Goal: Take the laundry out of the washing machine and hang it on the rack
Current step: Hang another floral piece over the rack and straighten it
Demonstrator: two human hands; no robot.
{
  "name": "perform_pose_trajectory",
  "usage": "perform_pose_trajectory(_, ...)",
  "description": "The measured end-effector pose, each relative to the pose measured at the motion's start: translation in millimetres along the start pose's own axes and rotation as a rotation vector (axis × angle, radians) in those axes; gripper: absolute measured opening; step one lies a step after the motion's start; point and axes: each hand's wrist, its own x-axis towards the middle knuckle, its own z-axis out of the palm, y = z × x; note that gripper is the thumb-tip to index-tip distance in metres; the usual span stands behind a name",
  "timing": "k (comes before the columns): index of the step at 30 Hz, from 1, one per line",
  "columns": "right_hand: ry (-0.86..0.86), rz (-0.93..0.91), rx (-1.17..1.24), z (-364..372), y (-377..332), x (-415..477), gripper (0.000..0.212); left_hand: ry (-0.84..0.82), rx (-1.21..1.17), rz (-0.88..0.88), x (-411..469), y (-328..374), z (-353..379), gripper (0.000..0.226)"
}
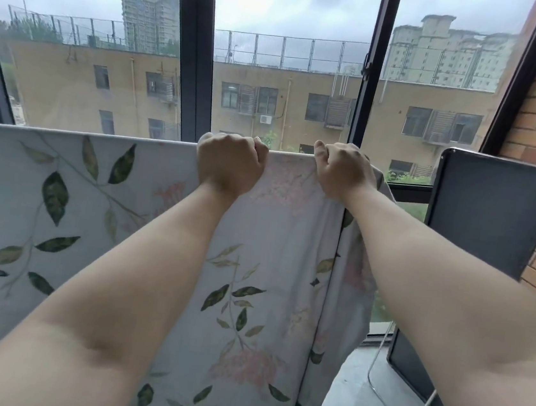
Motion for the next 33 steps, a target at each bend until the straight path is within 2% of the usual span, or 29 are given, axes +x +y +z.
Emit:
perform_pose_trajectory(3, -0.014, 0.036, 0.073, -2, 3, 0, 0.05, 0.056, 0.0, -0.011, -1, 0, 5, 0.049)
perform_pose_trajectory(6, -0.043, 0.139, 0.182, -4, 20, -4, 0.061, 0.076, -0.001, -0.039, 0, -6, 10, 0.053)
perform_pose_trajectory(10, -0.048, 0.278, 0.355, 3, 51, -12, 0.066, -0.017, -0.002, -0.087, 12, 1, 10, 0.051)
perform_pose_trajectory(12, -0.039, 0.3, 0.395, 6, 57, -12, 0.066, -0.069, -0.021, -0.008, 19, 23, 10, 0.045)
perform_pose_trajectory(14, -0.023, 0.294, 0.415, 11, 55, -11, 0.065, -0.129, -0.097, 0.099, 21, 56, 9, 0.043)
perform_pose_trajectory(18, 0.043, 0.273, 0.44, 22, 55, -16, 0.066, -0.163, -0.255, 0.184, 27, 113, 6, 0.046)
perform_pose_trajectory(20, 0.067, 0.258, 0.459, 25, 62, -20, 0.068, -0.15, -0.211, 0.208, 28, 120, 10, 0.05)
perform_pose_trajectory(23, 0.076, 0.239, 0.451, 25, 78, -22, 0.06, -0.089, -0.097, 0.24, 22, 123, 16, 0.06)
perform_pose_trajectory(29, 0.131, 0.122, 0.309, 22, 92, -29, 0.056, -0.115, -0.115, 0.205, 23, 128, 18, 0.061)
perform_pose_trajectory(33, 0.125, 0.026, 0.156, 26, 116, -31, 0.067, -0.068, -0.095, 0.211, 21, 129, 22, 0.062)
